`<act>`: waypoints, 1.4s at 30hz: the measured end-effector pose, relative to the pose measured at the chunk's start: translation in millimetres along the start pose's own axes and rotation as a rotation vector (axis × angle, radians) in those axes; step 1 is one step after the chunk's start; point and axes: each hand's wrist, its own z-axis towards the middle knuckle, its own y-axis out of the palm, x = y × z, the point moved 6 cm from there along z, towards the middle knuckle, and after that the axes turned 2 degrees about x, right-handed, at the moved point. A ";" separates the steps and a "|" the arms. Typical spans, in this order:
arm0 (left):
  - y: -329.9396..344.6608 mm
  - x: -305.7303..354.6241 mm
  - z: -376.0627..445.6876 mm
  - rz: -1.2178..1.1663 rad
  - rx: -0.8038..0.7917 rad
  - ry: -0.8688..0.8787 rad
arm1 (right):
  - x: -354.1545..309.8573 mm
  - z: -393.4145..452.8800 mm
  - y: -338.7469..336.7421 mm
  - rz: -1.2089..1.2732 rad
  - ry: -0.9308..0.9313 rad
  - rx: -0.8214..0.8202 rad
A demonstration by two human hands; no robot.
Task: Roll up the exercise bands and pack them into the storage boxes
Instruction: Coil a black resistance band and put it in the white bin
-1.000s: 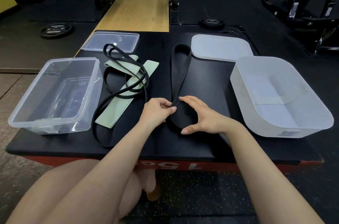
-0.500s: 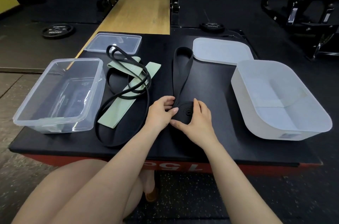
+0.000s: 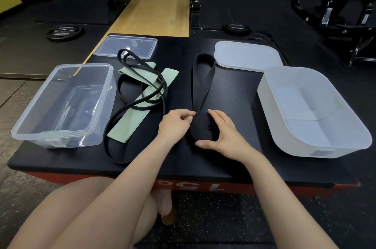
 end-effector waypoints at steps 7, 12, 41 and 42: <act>-0.7 -0.9 3.5 -0.079 -0.045 0.016 | 0.3 6.8 -7.0 -0.037 -0.049 -0.139; -1.3 -1.1 5.0 -0.041 0.009 0.027 | -0.5 10.0 -9.3 -0.054 -0.046 -0.204; 4.8 0.8 0.6 -0.054 -0.003 0.089 | -20.7 78.4 -7.9 -0.023 0.113 0.095; 5.2 1.0 0.6 -0.039 -0.002 0.093 | -21.0 80.2 -6.4 -0.043 0.110 0.089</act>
